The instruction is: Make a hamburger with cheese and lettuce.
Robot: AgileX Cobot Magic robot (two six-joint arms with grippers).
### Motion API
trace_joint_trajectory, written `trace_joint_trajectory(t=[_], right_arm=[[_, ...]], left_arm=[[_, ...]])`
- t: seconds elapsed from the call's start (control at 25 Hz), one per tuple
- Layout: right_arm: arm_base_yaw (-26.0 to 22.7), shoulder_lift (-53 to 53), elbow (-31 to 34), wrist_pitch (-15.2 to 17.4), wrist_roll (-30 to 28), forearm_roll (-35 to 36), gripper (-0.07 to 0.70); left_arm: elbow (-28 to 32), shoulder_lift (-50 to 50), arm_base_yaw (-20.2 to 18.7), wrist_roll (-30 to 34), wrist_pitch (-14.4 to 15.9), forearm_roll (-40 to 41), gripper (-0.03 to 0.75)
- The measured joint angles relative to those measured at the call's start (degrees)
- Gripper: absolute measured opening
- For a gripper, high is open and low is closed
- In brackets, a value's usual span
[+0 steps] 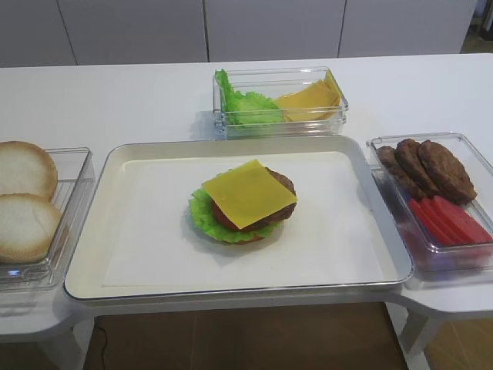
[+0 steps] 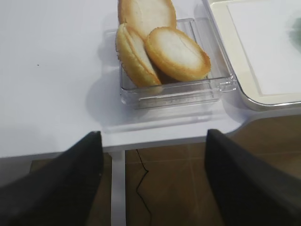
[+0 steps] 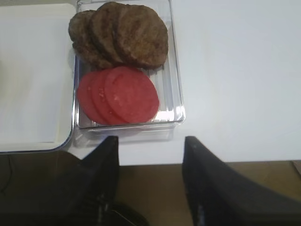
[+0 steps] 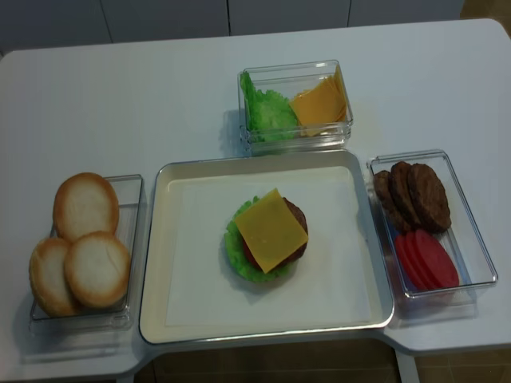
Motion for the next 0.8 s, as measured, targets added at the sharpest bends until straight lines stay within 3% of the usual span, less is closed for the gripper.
trace_joint_trajectory(t=[0.44,0.6,0.8], right_arm=[[0.0,-29.2,10.2,4.5,0.0,1.4,0.335],[0.0,-36.8,11.7,8.2,0.0,1.4,0.335],[0.0,-41.1,14.6,10.1,0.0,1.4,0.335]], left_arm=[[0.0,0.0,0.0,0.0,0.0,0.0,0.493],[0.0,0.0,0.0,0.0,0.0,0.0,0.493],[0.0,0.0,0.0,0.0,0.0,0.0,0.493]])
